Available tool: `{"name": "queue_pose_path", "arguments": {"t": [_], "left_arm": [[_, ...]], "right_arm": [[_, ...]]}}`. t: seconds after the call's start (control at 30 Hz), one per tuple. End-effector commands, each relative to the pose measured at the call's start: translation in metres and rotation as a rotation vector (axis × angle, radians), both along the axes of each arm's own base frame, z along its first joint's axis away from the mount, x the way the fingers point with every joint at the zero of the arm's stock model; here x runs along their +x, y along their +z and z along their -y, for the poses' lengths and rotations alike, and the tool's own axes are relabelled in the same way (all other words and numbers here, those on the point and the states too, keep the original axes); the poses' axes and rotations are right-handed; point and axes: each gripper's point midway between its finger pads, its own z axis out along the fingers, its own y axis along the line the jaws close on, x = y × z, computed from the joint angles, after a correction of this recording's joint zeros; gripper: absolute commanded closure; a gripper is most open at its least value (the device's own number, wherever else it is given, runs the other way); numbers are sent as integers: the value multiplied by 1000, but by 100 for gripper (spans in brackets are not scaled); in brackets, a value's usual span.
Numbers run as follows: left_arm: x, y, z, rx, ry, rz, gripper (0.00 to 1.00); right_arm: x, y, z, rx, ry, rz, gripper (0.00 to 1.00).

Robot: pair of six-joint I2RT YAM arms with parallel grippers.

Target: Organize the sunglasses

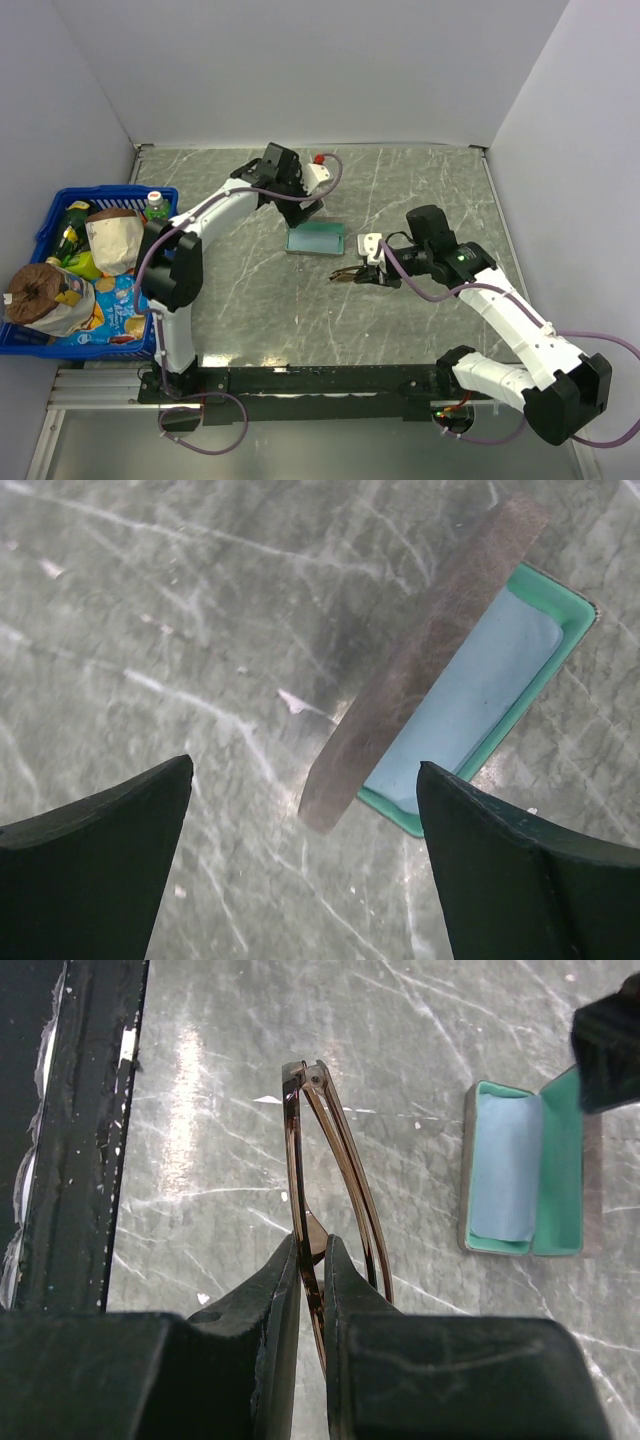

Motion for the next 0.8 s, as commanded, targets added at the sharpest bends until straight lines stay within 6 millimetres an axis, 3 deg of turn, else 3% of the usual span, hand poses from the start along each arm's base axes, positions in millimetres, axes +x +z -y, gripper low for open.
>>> {"name": "queue_pose_path", "arguments": {"t": [0.0,0.33,0.63,0.67,0.7,0.77], "left_arm": [[2,14,24,-50,-149,13,1],[-6,-20,32,-42,-197,-109,17],[-12,-37,33,-43,-197,-165,45],[-14,-39,34,-43,-199,-172,56],[-14,-40,34,-43,-197,-173,59],[-14,-40,35,-45,-197,-177,60]], "right_arm": [[-2,32,-3,78,32,81,100],[-2,31,-3,78,36,71,100],[-1,30,-4,77,35,72,100],[-1,30,-4,76,34,68,100],[-1,30,-4,76,35,66,100],[-2,30,-4,77,37,67,100]]}}
